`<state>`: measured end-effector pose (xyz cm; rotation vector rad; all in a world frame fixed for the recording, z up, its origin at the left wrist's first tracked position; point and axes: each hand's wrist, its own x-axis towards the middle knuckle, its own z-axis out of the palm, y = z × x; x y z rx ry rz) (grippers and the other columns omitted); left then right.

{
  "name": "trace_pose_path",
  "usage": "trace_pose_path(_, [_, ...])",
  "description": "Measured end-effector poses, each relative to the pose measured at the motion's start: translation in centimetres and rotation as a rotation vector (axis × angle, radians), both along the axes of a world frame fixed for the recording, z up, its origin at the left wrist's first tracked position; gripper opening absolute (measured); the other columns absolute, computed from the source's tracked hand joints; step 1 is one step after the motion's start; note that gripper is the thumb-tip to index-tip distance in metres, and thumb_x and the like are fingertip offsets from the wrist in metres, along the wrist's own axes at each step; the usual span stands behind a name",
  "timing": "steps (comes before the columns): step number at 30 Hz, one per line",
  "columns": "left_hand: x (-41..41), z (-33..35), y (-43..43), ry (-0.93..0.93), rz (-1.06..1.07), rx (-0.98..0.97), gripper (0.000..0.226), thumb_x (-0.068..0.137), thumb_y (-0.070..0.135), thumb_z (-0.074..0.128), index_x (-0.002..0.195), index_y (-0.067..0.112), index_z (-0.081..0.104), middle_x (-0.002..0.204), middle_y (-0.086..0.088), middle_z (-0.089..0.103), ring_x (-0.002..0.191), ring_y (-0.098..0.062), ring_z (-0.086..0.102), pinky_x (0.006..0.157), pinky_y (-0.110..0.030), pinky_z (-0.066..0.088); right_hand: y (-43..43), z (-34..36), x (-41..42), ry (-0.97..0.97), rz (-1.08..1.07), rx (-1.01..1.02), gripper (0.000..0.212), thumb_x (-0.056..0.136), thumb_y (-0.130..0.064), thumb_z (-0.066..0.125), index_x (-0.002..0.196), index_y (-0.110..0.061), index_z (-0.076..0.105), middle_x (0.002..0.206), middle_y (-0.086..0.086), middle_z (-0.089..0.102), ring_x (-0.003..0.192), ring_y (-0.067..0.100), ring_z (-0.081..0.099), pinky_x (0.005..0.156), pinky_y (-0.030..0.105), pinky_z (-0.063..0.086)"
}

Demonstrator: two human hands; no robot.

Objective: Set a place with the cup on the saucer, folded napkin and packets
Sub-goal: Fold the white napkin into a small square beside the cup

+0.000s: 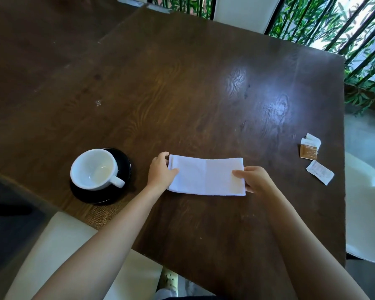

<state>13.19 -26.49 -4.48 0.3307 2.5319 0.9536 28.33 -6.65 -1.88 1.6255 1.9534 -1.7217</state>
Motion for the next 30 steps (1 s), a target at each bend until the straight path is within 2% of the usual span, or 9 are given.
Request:
trace_pose_path(4, [0.4, 0.0, -0.2, 0.009, 0.016, 0.038, 0.054, 0.083, 0.018, 0.067, 0.132, 0.015, 0.045, 0.130, -0.008, 0.055, 0.111, -0.023, 0.057, 0.087, -0.032, 0.049, 0.2, 0.0, 0.1, 0.015, 0.019, 0.013, 0.013, 0.084, -0.018, 0.067, 0.077, -0.007, 0.064, 0.078, -0.001, 0.065, 0.070, 0.009, 0.063, 0.048, 0.017, 0.049])
trace_pose_path(9, [0.3, 0.3, -0.6, 0.001, -0.008, 0.084, 0.049, 0.085, 0.016, 0.065, 0.130, 0.015, 0.047, 0.128, -0.008, 0.057, 0.110, -0.022, 0.057, 0.084, -0.029, 0.047, 0.3, 0.0, -0.3, -0.018, 0.076, 0.110, 0.027, 0.083, -0.022, 0.068, 0.093, 0.003, 0.066, 0.089, 0.007, 0.068, 0.081, 0.019, 0.066, 0.073, 0.032, 0.056])
trace_pose_path(13, [0.5, 0.6, -0.6, 0.101, -0.087, 0.012, 0.043, 0.086, 0.018, 0.062, 0.127, 0.014, 0.051, 0.126, -0.009, 0.051, 0.106, -0.022, 0.056, 0.083, -0.027, 0.045, 0.2, -0.2, 0.0, -0.036, 0.120, 0.166, 0.025, 0.085, -0.024, 0.065, 0.094, 0.000, 0.065, 0.096, 0.009, 0.068, 0.085, 0.021, 0.065, 0.080, 0.038, 0.057])
trace_pose_path(16, [0.1, 0.9, -0.1, 0.207, -0.163, -0.058, 0.031, 0.087, 0.017, 0.061, 0.117, 0.010, 0.057, 0.120, -0.010, 0.050, 0.108, -0.024, 0.051, 0.083, -0.026, 0.042, 0.1, -0.2, 0.4, -0.065, 0.190, 0.284, 0.025, 0.086, -0.025, 0.062, 0.102, -0.006, 0.062, 0.101, 0.009, 0.067, 0.091, 0.024, 0.064, 0.085, 0.043, 0.056])
trace_pose_path(19, [-0.6, 1.3, 0.5, 0.192, -0.198, -0.111, 0.014, 0.087, 0.016, 0.059, 0.099, 0.008, 0.058, 0.105, -0.010, 0.055, 0.091, -0.022, 0.054, 0.070, -0.027, 0.040, -0.3, -0.4, 1.2, -0.016, 0.257, 0.409, 0.036, 0.084, -0.021, 0.062, 0.119, -0.012, 0.054, 0.109, 0.007, 0.066, 0.083, 0.017, 0.059, 0.074, 0.033, 0.052])
trace_pose_path(21, [-0.8, 1.5, 0.7, 0.170, -0.196, -0.161, 0.009, 0.088, 0.018, 0.058, 0.093, 0.011, 0.055, 0.098, -0.008, 0.057, 0.078, -0.019, 0.053, 0.061, -0.026, 0.039, -0.7, -0.8, 2.5, 0.040, 0.277, 0.408, 0.053, 0.082, -0.014, 0.063, 0.131, -0.016, 0.044, 0.120, 0.007, 0.061, 0.093, 0.016, 0.059, 0.073, 0.025, 0.048])
trace_pose_path(23, [-0.8, 1.6, 0.9, 0.158, -0.193, -0.213, 0.011, 0.088, 0.019, 0.057, 0.093, 0.012, 0.051, 0.093, -0.007, 0.059, 0.074, -0.018, 0.055, 0.056, -0.026, 0.039, -1.3, -1.3, 4.1, 0.046, 0.329, 0.414, 0.066, 0.079, -0.009, 0.064, 0.139, -0.018, 0.036, 0.132, 0.007, 0.051, 0.111, 0.020, 0.053, 0.086, 0.029, 0.049])
trace_pose_path(26, [-0.8, 1.7, 1.3, 0.113, -0.152, -0.282, 0.020, 0.087, 0.022, 0.059, 0.101, 0.010, 0.050, 0.092, -0.005, 0.058, 0.075, -0.018, 0.056, 0.052, -0.025, 0.037, -2.5, -2.0, 6.3, 0.014, 0.417, 0.462, 0.072, 0.080, -0.011, 0.065, 0.141, -0.019, 0.030, 0.139, 0.005, 0.037, 0.125, 0.023, 0.037, 0.106, 0.043, 0.042])
trace_pose_path(30, [-1.1, 1.6, 1.7, -0.007, -0.111, -0.302, 0.027, 0.085, 0.021, 0.061, 0.106, 0.006, 0.055, 0.098, -0.008, 0.063, 0.081, -0.021, 0.062, 0.049, -0.025, 0.038, -3.5, -2.5, 6.9, 0.067, 0.405, 0.559, 0.061, 0.084, -0.015, 0.064, 0.138, -0.017, 0.037, 0.130, 0.005, 0.043, 0.121, 0.020, 0.038, 0.105, 0.039, 0.042])
